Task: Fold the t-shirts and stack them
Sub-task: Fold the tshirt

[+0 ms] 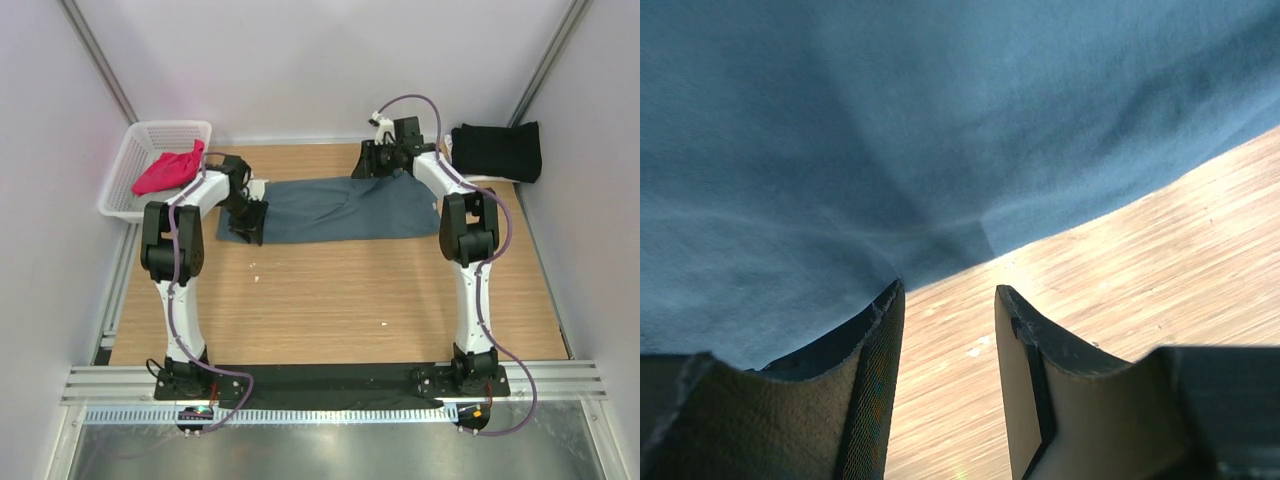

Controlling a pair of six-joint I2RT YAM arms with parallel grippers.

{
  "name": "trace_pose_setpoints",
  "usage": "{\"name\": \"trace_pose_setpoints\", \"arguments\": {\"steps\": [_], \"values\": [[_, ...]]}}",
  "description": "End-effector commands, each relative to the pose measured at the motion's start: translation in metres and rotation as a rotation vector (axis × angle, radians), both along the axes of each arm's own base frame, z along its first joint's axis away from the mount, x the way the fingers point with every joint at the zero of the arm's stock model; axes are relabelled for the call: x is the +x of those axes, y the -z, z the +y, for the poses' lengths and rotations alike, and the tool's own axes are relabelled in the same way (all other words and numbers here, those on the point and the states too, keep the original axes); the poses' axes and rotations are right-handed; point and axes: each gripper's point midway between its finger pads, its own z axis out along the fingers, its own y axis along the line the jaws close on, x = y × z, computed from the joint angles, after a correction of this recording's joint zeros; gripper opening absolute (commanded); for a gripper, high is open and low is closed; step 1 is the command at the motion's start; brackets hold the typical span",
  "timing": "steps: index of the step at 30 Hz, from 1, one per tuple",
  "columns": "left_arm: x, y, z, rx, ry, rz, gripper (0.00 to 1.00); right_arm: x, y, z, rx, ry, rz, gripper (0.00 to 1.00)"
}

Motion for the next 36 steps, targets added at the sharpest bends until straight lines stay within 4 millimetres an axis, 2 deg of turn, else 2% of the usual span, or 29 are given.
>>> {"name": "trace_pose_setpoints", "arguments": {"steps": [1,6,14,24,25,27,35,36], "values": [[0.003,-0.02,-0.006,-0.021,-0.001,-0.059,0.42,0.02,-0.002,0.002,-0.066,0.026,-0.078,0.48],[0.002,-0.022,-0.009,-0.027,0.0,-0.059,0.43,0.031,0.02,-0.009,-0.17,0.085,-0.086,0.47],[0.002,-0.022,-0.014,-0.033,0.004,-0.057,0.43,0.043,0.034,-0.015,-0.247,0.104,-0.123,0.43],[0.002,-0.018,-0.014,-0.029,0.004,-0.048,0.42,0.04,0.048,-0.003,-0.266,0.066,-0.126,0.3],[0.002,-0.018,-0.014,-0.029,0.004,-0.048,0.43,0.039,0.05,0.0,-0.268,0.058,-0.127,0.25],[0.002,-0.017,-0.013,-0.03,0.002,-0.046,0.42,0.04,0.054,0.002,-0.269,0.053,-0.127,0.22],[0.0,-0.016,-0.012,-0.022,0.004,-0.043,0.43,0.045,0.051,0.019,-0.256,0.04,-0.158,0.22],[0.0,-0.015,-0.012,-0.021,0.006,-0.042,0.42,0.047,0.05,0.018,-0.258,0.046,-0.16,0.26]]}}
